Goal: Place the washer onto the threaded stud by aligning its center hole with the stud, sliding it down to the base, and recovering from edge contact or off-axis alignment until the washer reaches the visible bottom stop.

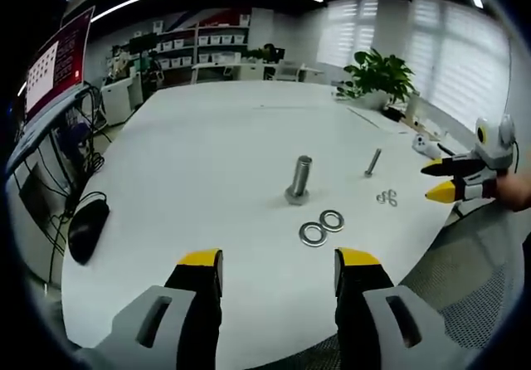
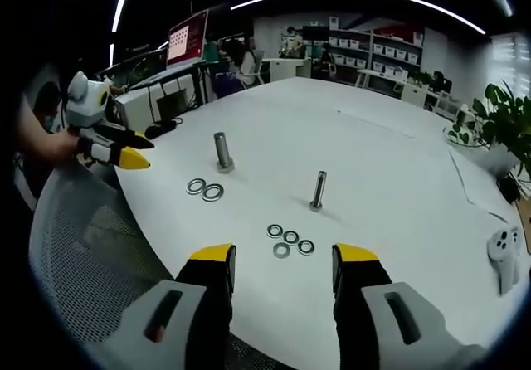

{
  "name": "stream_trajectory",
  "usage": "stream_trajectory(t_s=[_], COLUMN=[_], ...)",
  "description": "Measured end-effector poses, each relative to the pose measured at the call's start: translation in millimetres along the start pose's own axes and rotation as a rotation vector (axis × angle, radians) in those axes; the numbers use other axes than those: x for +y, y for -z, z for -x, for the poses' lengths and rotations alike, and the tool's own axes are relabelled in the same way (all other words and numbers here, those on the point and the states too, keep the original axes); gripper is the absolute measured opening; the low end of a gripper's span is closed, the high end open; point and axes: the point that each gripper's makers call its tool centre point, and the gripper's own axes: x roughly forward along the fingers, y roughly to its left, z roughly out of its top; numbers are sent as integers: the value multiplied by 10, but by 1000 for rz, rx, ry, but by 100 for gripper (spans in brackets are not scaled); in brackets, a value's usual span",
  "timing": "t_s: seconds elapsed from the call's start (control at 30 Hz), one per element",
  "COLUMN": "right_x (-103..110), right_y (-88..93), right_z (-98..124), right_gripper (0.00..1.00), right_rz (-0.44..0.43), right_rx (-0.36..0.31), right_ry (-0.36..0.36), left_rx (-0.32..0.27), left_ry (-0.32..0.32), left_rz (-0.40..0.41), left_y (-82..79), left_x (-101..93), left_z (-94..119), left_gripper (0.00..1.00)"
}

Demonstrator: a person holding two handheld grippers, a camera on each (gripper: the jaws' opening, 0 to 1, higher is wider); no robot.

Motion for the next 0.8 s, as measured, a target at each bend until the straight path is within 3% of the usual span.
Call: stream_trajectory(t_s=[0.8], right_x=[-15], right_y=[-5], right_z=[14], right_gripper=[49], right_rz=[-11], right_rx=[-3], right_ry=[4], left_rx=[55], left_ry=[-6], left_rz=[-36], left_y=[90], left_x=[-9], left_z=[-19], left_gripper=[52])
